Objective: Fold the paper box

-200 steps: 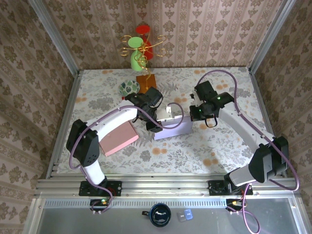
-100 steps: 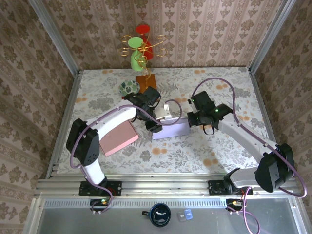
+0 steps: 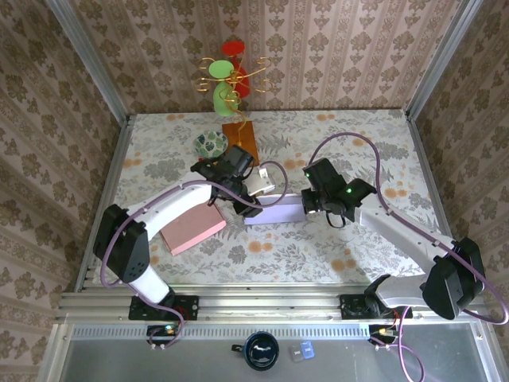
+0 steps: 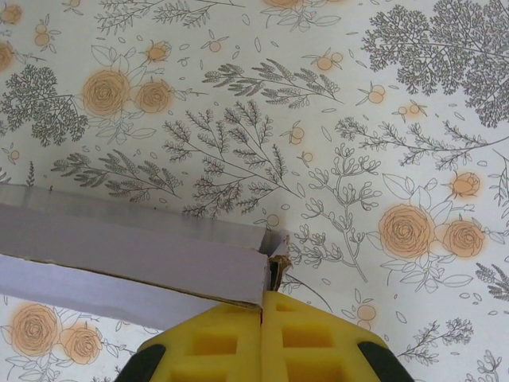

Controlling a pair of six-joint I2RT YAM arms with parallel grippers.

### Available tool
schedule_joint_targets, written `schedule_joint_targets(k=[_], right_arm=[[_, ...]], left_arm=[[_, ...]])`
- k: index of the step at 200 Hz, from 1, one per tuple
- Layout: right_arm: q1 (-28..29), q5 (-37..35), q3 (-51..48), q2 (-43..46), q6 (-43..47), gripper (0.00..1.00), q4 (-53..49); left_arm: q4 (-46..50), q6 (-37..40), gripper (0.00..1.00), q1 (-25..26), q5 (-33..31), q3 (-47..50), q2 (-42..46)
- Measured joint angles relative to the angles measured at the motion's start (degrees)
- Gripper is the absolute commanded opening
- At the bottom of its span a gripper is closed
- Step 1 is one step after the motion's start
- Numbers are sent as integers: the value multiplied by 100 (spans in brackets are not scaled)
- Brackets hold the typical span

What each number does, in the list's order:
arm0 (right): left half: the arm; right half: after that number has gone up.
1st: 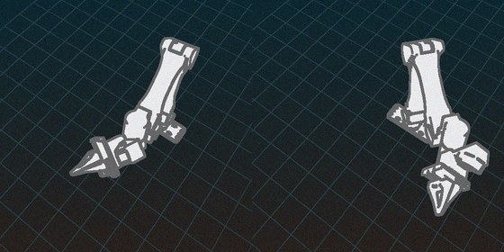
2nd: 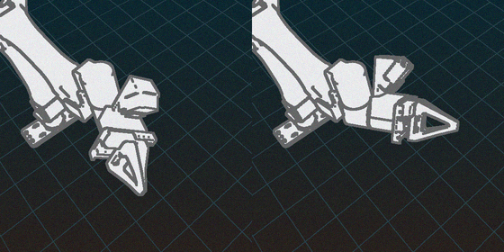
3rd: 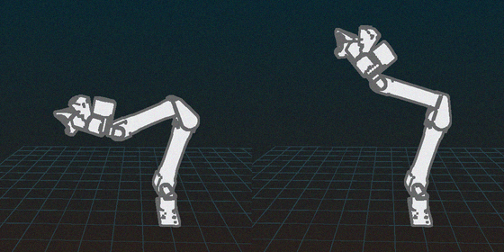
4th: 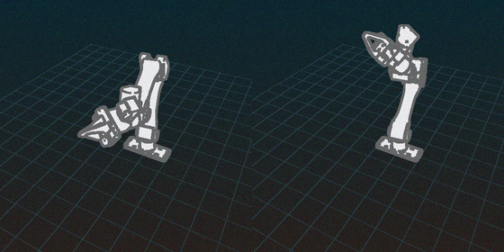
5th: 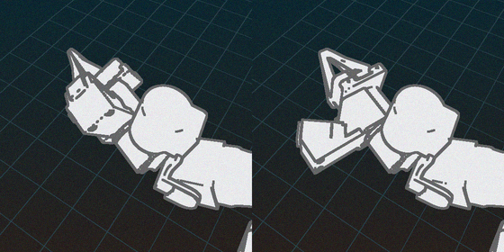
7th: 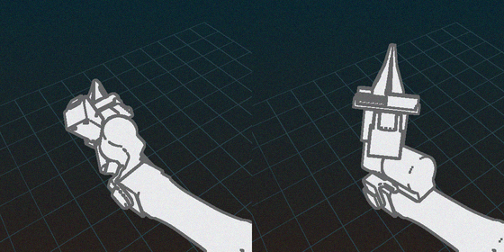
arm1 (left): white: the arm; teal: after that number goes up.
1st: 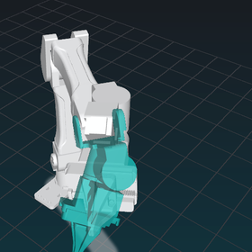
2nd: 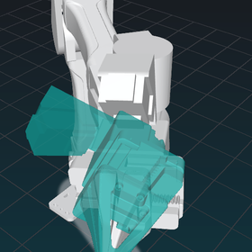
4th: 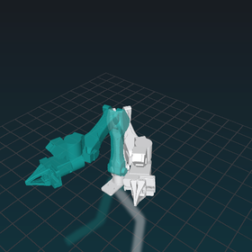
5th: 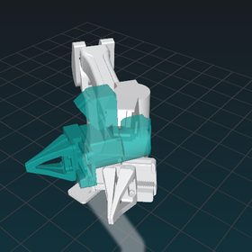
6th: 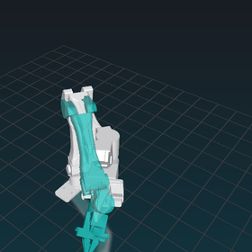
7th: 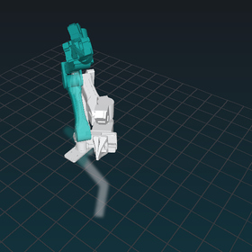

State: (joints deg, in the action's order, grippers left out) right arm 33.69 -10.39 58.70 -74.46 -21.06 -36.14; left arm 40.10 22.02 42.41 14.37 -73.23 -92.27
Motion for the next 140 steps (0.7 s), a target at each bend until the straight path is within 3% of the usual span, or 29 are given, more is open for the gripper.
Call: schedule_joint_targets(k=[26, 83, 140], right_arm=[[81, -63, -15, 15, -138, 0, 7], [199, -219, -31, 15, -363, 0, 20], [321, -323, -31, 15, -538, 0, 15]], left_arm=[[-155, -101, 60, 35, -72, 68, 42], [-671, -485, 61, 31, -127, 483, 616], [-1005, -1543, 42, -131, -372, 601, 1067]])
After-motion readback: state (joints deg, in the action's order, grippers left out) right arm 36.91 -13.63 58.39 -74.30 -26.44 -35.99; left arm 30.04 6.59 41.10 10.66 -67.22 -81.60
